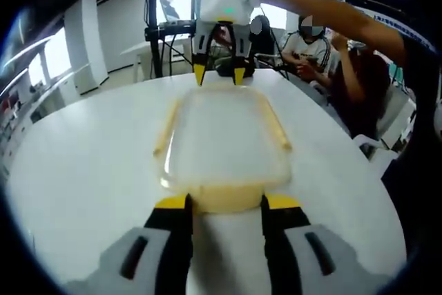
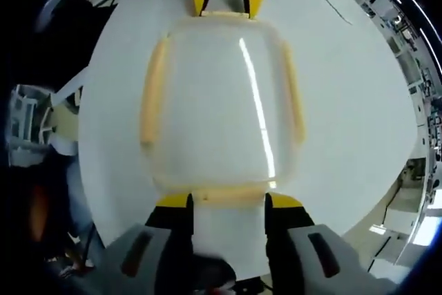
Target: Snap each plastic latch of the storage box into its locked position after aligning the lid with the box until every specified latch is closed and the lid sits flush.
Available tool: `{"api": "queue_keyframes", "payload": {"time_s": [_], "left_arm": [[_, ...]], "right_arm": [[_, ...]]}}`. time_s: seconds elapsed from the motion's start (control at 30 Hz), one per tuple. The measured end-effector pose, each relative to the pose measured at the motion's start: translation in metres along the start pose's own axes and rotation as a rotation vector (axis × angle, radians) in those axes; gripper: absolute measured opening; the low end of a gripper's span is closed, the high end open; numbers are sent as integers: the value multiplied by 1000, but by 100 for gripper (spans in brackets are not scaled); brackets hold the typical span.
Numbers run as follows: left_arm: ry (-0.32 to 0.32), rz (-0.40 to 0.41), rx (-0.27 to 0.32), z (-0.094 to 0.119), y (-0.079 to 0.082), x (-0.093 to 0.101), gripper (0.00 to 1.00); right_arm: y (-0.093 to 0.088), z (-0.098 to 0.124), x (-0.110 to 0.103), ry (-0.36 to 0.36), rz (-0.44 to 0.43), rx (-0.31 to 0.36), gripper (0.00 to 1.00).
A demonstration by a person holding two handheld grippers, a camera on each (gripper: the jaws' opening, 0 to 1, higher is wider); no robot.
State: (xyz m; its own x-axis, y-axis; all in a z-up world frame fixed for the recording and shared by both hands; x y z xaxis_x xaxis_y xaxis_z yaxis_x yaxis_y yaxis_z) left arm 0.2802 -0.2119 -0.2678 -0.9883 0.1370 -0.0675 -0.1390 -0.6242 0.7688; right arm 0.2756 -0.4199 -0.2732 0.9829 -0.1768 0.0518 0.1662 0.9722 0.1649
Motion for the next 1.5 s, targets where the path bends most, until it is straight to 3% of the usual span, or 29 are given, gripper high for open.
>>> {"api": "queue_keyframes", "payload": {"time_s": [0.47, 0.77, 1.1, 1.33, 1.5], "left_arm": [[3, -3, 35, 0, 1, 0, 38], [3, -10, 19, 0, 2, 0, 38], [16, 21, 54, 1, 2, 0, 39], [46, 5, 18, -1, 4, -1, 39], [57, 0, 57, 1, 2, -4, 38]], "right_arm": [[-1, -2, -2, 78, 7, -56, 39], [-1, -1, -3, 73, 3, -73, 38], [-1, -2, -2, 75, 4, -97, 38], [-1, -2, -1, 74, 8, -112, 38], [-1, -3, -1, 75, 11, -102, 38]]}}
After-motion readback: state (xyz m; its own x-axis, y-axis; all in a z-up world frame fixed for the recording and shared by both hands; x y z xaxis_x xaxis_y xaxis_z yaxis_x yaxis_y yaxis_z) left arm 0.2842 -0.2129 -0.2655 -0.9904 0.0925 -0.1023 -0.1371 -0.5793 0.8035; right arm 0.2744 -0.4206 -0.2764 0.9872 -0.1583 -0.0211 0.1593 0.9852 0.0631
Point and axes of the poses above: the point that each gripper's makers call its tool centre point, and the gripper's own axes: z roughly backward along the fingers, x roughly to its right, y roughly out of its top, the point moved 1 cm from there along z, roughly backward along the fingers, and after that the axes turned 7 degrees about -z, right-handed, at the moved point
